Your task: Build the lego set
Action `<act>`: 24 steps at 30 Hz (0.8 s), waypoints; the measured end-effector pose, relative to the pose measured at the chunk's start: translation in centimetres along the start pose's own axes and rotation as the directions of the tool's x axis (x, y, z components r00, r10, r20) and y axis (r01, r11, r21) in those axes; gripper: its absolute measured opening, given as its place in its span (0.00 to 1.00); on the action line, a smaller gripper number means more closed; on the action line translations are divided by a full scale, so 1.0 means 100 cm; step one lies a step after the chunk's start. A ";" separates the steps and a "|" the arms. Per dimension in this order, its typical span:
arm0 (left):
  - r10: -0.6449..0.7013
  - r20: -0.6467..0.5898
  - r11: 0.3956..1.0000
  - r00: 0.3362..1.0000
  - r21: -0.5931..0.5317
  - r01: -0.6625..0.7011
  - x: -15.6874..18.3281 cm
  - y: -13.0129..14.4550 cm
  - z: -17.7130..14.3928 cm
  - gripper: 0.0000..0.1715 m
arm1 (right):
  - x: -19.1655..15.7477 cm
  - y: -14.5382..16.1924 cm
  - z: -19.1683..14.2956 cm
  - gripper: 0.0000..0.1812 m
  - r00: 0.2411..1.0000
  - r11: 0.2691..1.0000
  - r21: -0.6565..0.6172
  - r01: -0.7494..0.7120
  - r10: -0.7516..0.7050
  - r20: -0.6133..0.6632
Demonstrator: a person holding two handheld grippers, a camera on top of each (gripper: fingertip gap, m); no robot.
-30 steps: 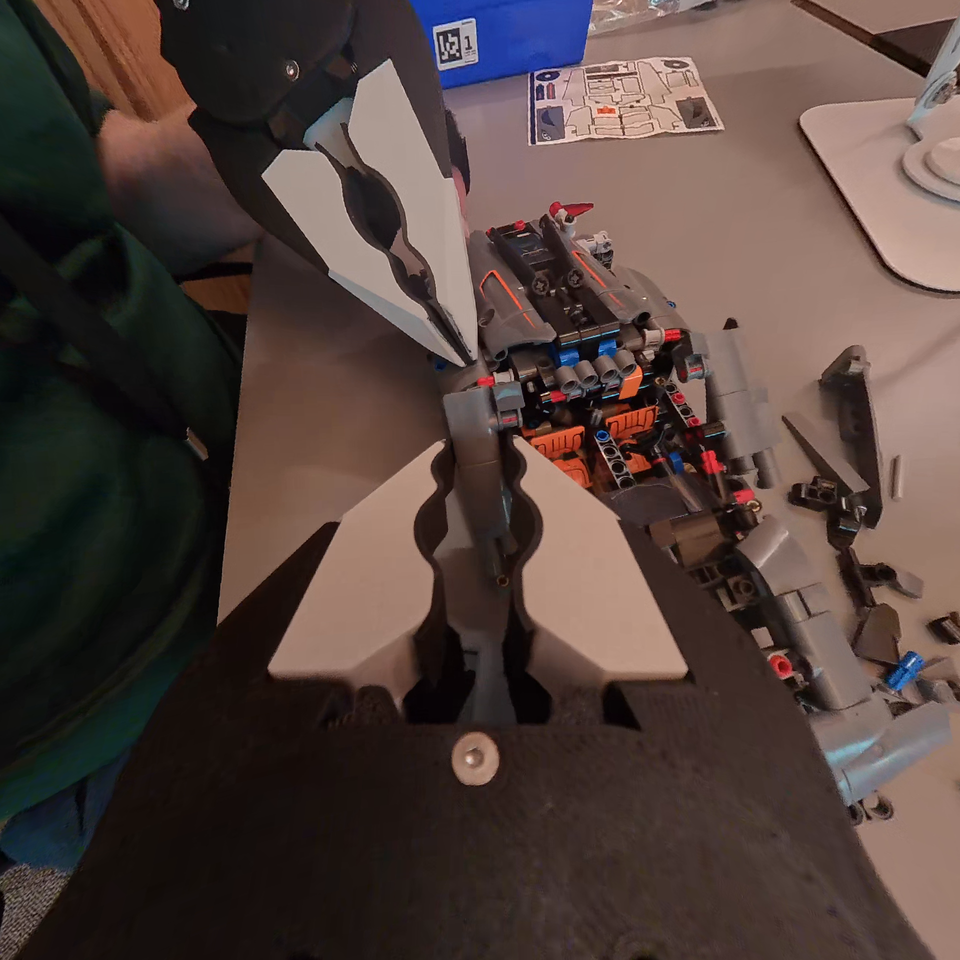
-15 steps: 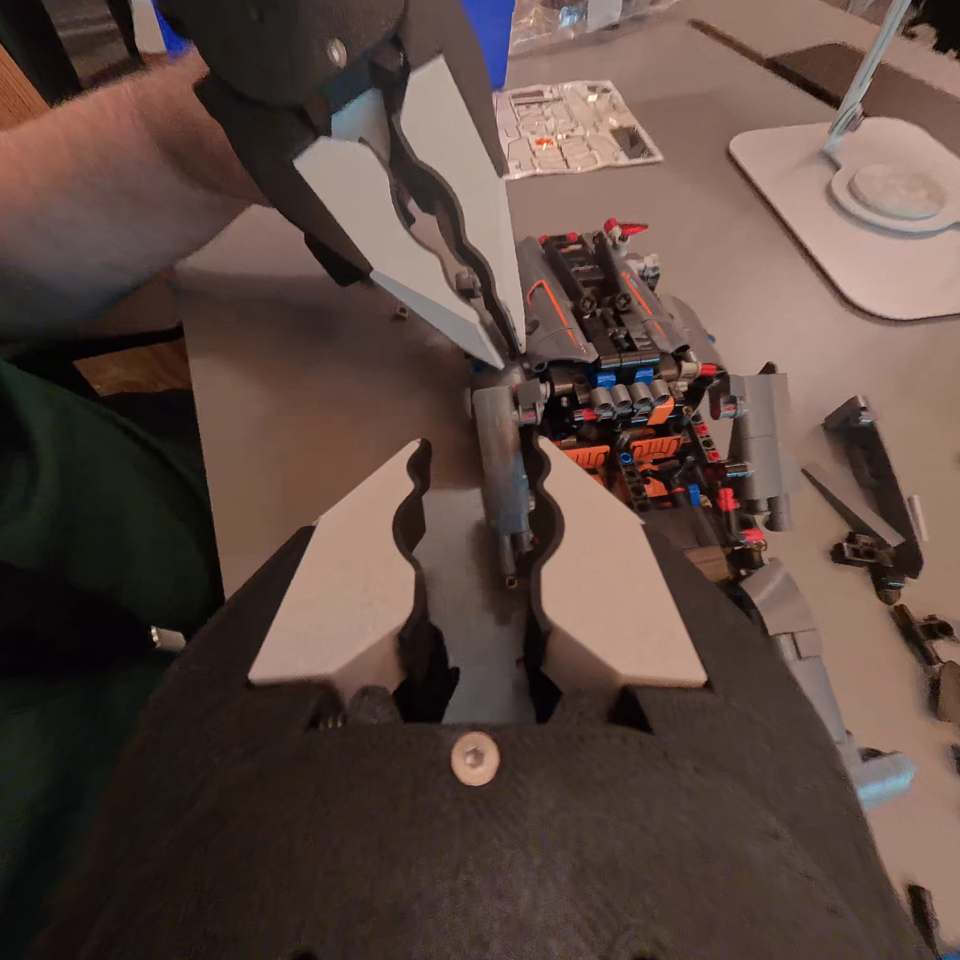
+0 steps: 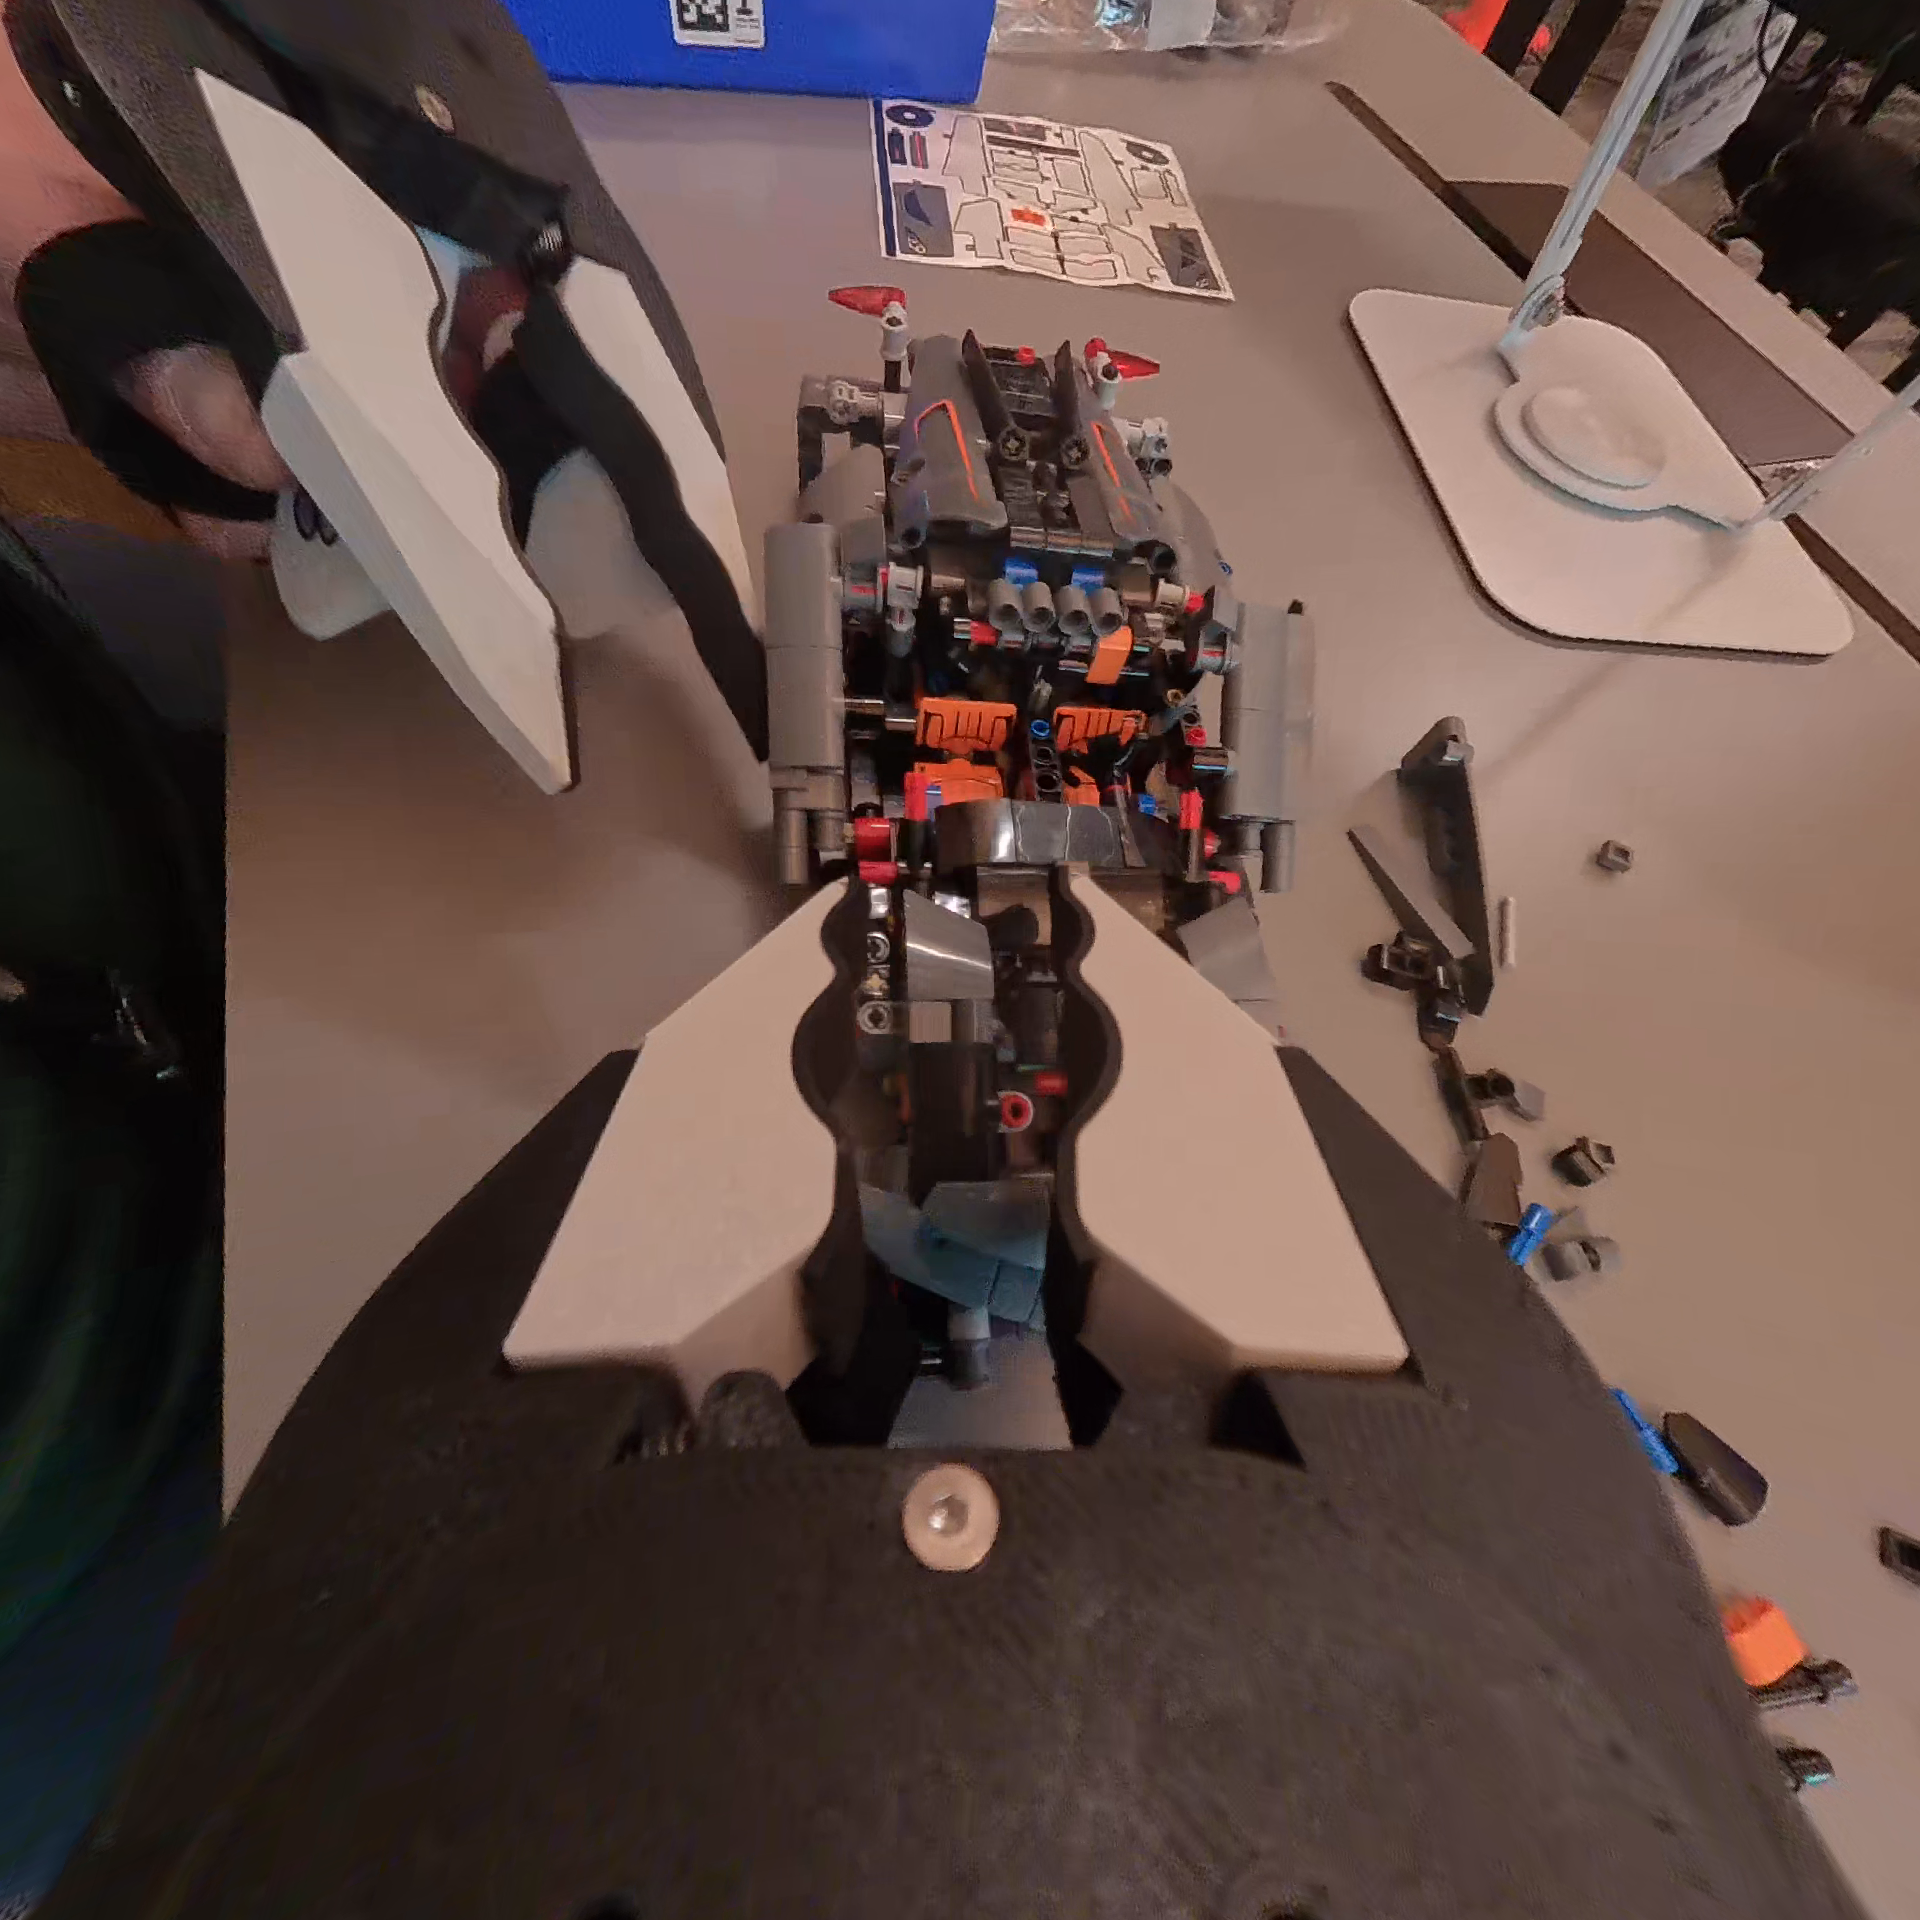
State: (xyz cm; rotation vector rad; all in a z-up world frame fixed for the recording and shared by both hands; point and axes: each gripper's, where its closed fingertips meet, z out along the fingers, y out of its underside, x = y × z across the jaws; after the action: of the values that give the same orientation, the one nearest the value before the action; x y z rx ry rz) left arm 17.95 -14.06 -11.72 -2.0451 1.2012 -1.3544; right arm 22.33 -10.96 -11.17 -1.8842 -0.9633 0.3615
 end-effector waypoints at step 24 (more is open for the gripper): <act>-0.205 0.036 0.973 0.978 0.119 0.199 -0.033 -0.016 0.006 0.31 | 0.041 0.012 0.020 0.31 0.896 0.908 -0.214 -0.361 0.401 0.190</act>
State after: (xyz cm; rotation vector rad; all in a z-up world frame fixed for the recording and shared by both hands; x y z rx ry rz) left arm 18.60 -10.51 -12.65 -2.1509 0.8923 -1.4212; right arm 24.30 -6.95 -12.63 -2.2328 -0.7859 0.7677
